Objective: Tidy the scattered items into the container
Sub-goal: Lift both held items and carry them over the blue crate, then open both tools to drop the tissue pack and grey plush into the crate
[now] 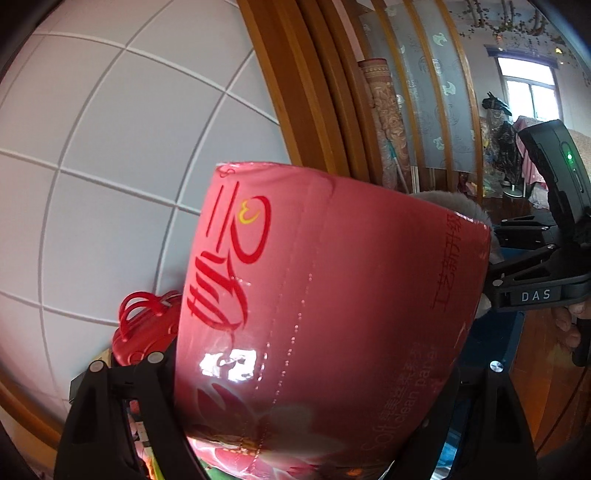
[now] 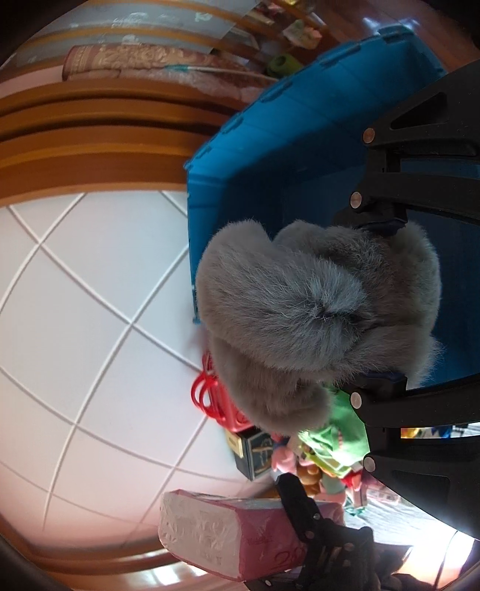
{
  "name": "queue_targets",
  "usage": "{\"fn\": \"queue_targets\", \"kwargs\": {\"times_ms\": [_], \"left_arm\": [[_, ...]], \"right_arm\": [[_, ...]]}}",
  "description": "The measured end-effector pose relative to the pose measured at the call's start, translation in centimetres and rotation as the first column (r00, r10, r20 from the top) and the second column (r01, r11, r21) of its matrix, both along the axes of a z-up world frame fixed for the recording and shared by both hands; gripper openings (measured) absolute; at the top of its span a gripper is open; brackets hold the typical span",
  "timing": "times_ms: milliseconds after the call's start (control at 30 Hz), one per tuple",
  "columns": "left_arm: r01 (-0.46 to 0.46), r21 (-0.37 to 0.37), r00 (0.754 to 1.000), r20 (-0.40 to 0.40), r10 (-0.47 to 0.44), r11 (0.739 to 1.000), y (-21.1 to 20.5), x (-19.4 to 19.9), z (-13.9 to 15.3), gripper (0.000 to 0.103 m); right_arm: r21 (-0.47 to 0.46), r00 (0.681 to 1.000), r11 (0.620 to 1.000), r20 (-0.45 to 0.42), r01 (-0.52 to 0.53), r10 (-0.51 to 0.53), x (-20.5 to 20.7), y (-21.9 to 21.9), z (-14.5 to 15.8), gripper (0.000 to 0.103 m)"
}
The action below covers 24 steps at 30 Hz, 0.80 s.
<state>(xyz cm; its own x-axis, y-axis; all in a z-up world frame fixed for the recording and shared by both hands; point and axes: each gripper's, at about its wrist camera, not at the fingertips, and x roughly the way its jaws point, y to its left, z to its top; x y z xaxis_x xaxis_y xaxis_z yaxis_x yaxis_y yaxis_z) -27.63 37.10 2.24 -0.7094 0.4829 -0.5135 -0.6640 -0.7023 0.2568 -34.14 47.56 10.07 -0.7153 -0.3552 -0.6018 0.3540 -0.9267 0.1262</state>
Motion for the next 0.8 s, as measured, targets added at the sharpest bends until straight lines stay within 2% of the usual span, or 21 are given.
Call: {"fn": "queue_targets", "kwargs": {"times_ms": [200, 400, 700, 733, 767, 800], "left_arm": [[0.077, -0.008, 0.995, 0.065, -0.077, 0.997, 8.1, -2.3, -1.3, 0.085], [0.118, -0.012, 0.987, 0.113, -0.116, 0.993, 13.0, -4.0, -2.4, 0.085], [0.127, -0.018, 0.981, 0.149, -0.123, 0.992, 12.9, -4.7, -3.6, 0.087], [0.131, -0.027, 0.979, 0.162, -0.125, 0.991, 13.1, -4.8, -3.7, 0.09], [0.132, -0.05, 0.975, 0.185, -0.12, 0.99, 13.6, -5.1, -4.0, 0.092], [0.126, -0.075, 0.973, 0.206, -0.108, 0.989, 14.1, -5.4, -4.3, 0.099]], "right_arm": [[0.008, 0.996, 0.996, 0.032, 0.085, -0.085, -2.4, 4.6, -1.2, 0.051], [0.024, 0.983, 0.986, 0.07, 0.166, -0.167, -4.1, 8.5, -2.5, 0.052], [0.036, 0.974, 0.979, 0.102, 0.201, -0.204, -5.0, 10.2, -3.8, 0.052], [0.036, 0.973, 0.978, 0.101, 0.204, -0.207, -5.4, 10.5, -4.0, 0.055], [0.035, 0.973, 0.977, 0.097, 0.208, -0.211, -5.6, 10.7, -4.1, 0.064], [0.04, 0.972, 0.976, 0.091, 0.212, -0.215, -5.9, 10.7, -4.2, 0.072]]}}
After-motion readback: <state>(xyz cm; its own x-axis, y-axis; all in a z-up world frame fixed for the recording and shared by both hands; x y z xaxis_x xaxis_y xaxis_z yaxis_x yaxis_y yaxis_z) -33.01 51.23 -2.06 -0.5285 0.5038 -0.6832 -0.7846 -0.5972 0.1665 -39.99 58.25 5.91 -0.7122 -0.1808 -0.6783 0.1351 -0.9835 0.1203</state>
